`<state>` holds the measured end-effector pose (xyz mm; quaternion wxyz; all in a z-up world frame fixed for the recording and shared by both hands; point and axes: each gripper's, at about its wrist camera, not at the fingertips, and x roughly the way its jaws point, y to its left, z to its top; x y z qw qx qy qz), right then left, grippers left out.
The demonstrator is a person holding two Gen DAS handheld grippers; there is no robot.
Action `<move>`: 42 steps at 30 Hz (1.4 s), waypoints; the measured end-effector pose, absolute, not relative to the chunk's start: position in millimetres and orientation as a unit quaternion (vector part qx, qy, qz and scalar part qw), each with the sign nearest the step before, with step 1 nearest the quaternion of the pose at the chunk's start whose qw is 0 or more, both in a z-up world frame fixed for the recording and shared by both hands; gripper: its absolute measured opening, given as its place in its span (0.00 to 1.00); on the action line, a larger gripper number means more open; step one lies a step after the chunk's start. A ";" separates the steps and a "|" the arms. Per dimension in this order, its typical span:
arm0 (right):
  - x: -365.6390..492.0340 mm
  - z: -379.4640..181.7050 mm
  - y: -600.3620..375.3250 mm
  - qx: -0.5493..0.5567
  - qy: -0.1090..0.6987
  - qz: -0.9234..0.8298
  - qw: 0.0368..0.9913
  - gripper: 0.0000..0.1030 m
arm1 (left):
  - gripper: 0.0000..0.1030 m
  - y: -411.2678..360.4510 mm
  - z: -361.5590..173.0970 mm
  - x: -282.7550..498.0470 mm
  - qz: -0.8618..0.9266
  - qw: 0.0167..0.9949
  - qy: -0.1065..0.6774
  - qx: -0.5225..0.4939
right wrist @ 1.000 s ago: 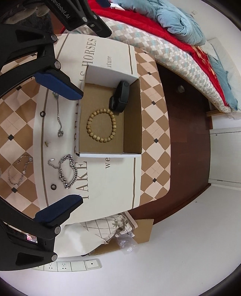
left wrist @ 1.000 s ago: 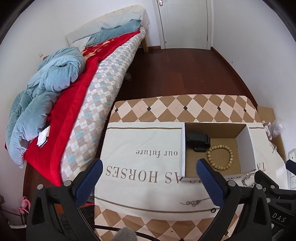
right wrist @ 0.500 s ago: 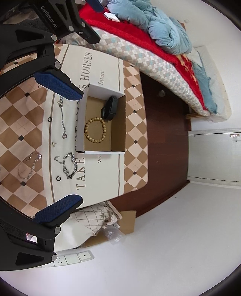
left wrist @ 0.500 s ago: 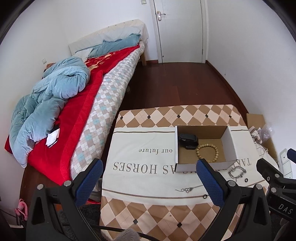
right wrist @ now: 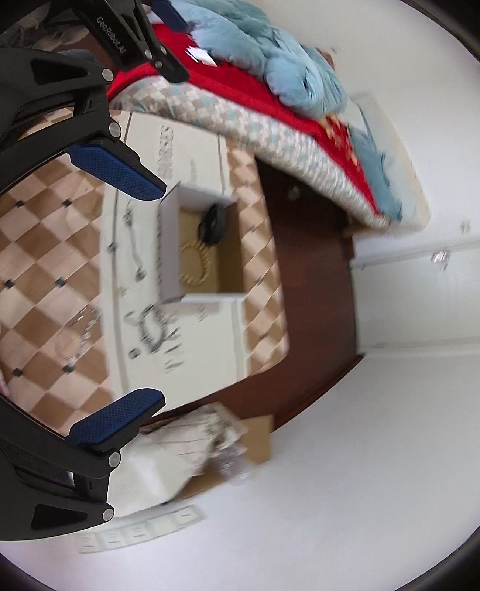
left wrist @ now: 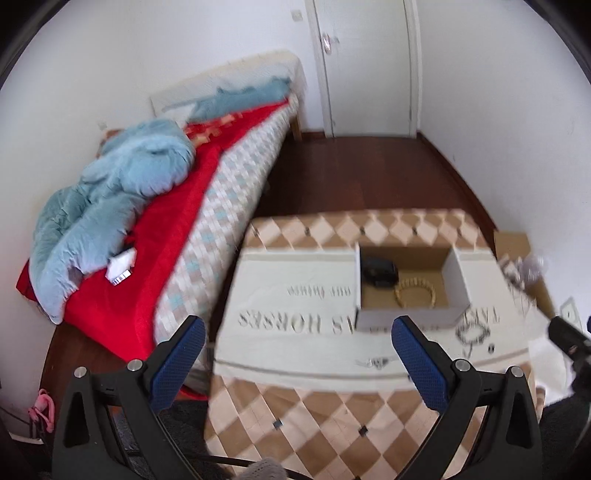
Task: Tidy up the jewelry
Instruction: 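Open and lift both tools out of the white box, then grasp the thick silver chain bracelet with the right tool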
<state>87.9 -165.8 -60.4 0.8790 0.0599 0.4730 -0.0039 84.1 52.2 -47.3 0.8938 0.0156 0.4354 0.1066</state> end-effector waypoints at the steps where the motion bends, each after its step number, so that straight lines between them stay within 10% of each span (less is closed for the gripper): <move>1: 87.1 -71.0 -178.7 0.073 0.487 -0.015 0.870 1.00 | 1.00 49.6 -53.4 86.2 0.106 0.890 0.444 0.015; 7: 82.7 -137.1 -239.7 0.132 0.551 -0.056 0.822 0.70 | 1.00 29.5 -109.3 101.7 0.105 0.860 0.498 0.030; 30: 200.1 -262.1 -217.4 0.100 0.609 -0.050 0.785 0.69 | 0.99 35.8 -199.3 155.5 0.133 0.803 0.577 0.069; 34: 206.0 -268.3 -206.4 0.047 0.603 -0.059 0.794 0.45 | 0.98 30.3 -210.0 156.5 0.122 0.797 0.586 0.078; 37: 205.8 -268.5 -204.6 0.034 0.597 -0.053 0.800 0.09 | 0.95 21.5 -214.6 156.5 0.104 0.795 0.592 0.081; 42: 197.1 -258.3 -217.9 0.046 0.582 -0.043 0.811 0.08 | 0.94 0.1 -214.7 156.2 0.069 0.798 0.592 0.089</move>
